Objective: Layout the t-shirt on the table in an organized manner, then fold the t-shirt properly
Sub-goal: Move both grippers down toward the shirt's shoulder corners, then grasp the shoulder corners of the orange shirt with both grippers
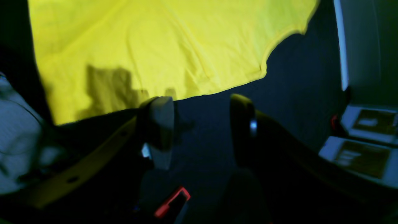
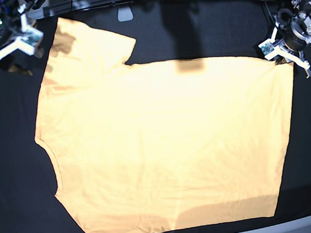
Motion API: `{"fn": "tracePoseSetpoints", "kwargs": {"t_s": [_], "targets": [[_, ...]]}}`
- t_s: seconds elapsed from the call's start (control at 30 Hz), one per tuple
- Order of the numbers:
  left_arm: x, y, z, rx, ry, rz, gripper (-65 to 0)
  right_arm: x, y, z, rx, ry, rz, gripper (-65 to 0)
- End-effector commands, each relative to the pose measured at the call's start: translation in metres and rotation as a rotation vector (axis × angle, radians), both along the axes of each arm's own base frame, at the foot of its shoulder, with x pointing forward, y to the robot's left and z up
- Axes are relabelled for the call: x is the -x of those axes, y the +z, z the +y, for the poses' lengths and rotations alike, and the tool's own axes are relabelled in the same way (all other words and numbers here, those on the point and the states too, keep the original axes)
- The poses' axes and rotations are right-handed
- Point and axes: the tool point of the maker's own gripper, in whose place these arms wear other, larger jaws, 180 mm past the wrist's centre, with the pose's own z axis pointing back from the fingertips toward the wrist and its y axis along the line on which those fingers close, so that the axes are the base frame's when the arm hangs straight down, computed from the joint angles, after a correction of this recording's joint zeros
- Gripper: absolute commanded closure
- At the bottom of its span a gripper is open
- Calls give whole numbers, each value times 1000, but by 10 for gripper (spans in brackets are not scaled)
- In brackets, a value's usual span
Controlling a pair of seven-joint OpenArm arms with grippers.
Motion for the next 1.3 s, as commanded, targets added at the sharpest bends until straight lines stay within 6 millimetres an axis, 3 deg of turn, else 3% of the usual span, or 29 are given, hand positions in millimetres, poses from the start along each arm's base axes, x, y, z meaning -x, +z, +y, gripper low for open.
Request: {"fn": "tracePoseSetpoints", "kwargs": {"t_s": [0.0,0.2,0.37,0.57,0.73,1.03,1.27], "targets": [[-3,5,8,-24,-1,-9,0,-4,-1,3,22,31,-17,-286],[-2,4,9,-29,3,-5,0,-11,-41,11,144,136,5,-286],[-2,4,11,-38,10,-2,0,-14,-64,-11,311,224,49,-286],[-2,4,10,-35,12,-2,0,-27,-75,-29,340,214,54,-286],[-2,3,10,-34,12,-3,0,-27,-78,-15,282,275,53,-286],[-2,3,10,-34,13,-3,0,-13,-88,-23,413,379,139,-286],[-1,3,12,-43,20,0,0,-12,-103,15,314,424,123,-284]]}}
